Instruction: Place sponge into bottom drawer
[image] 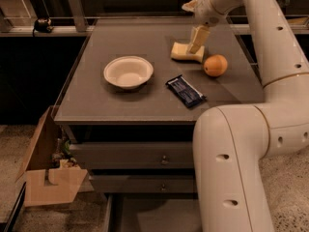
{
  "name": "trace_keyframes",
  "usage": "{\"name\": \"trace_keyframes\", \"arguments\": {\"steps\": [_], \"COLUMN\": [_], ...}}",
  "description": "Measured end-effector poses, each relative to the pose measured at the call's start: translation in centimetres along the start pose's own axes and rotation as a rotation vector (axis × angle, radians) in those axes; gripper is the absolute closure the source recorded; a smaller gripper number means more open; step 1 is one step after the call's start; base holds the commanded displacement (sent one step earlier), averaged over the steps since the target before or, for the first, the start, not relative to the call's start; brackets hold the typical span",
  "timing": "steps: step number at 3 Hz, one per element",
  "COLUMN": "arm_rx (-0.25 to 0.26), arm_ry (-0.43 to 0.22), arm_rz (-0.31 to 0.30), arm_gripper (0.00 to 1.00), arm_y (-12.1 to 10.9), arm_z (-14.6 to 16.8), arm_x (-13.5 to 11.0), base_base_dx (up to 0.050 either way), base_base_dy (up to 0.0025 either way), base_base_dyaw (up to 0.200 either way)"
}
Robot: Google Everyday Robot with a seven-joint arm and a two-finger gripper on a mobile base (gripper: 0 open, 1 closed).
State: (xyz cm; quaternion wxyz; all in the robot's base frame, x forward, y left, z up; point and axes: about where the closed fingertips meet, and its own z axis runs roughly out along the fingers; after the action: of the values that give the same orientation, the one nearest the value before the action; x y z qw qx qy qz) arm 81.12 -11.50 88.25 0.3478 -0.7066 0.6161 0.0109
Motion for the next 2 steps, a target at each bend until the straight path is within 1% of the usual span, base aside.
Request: {"name": "trace_keyframes", "arguments": {"steps": [1,2], "arm_rx": [0.000,-0.020], "arm_ry": [0.000,0.006], "arm_rz": [0.000,0.036], "arm_gripper": [0.00,0.00], "arm_y": [0.0,0.7], "arm_z": [0.0,0.9], "arm_x": [0.0,1.3], "base_base_dx": [0.000,0.000], "base_base_dy": [0.00000,0.00000], "base_base_dyaw": [0.000,0.000]}}
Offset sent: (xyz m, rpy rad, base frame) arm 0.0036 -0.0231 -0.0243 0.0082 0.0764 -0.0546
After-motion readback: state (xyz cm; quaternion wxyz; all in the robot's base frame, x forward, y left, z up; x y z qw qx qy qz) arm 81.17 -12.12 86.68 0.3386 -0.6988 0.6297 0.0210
